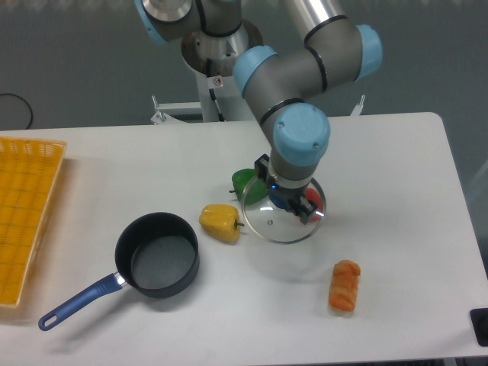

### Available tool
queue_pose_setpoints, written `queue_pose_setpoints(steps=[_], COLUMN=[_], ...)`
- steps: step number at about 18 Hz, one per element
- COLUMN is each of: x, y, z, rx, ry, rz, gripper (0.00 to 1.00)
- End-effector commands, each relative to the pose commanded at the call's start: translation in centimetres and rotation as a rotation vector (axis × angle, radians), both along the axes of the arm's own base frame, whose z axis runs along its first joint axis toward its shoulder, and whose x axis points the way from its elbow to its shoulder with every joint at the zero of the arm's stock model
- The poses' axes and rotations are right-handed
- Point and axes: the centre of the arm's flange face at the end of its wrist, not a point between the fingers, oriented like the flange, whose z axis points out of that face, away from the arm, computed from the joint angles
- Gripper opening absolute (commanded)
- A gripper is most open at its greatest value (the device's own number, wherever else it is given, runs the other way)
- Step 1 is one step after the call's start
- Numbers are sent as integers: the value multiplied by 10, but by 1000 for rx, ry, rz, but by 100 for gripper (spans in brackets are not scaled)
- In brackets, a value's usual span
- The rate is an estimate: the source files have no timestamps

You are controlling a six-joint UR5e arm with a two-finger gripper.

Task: Place the lid on the table
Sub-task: 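Lift the glass lid with the gripper off the peppers, then carry the held glass lid away from the red pepper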

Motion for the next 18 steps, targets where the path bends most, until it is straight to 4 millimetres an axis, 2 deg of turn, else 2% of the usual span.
queue_pose_setpoints(steps=[8, 11, 16, 18], x=[-49, -65, -80, -96], y=[-49, -58, -67, -78], z=[-6, -15, -29, -33], rx=[23, 31, 27, 41], ry=[-10, 7, -10, 23], rz=[-86, -109, -118, -123], gripper=[59, 59, 59, 59])
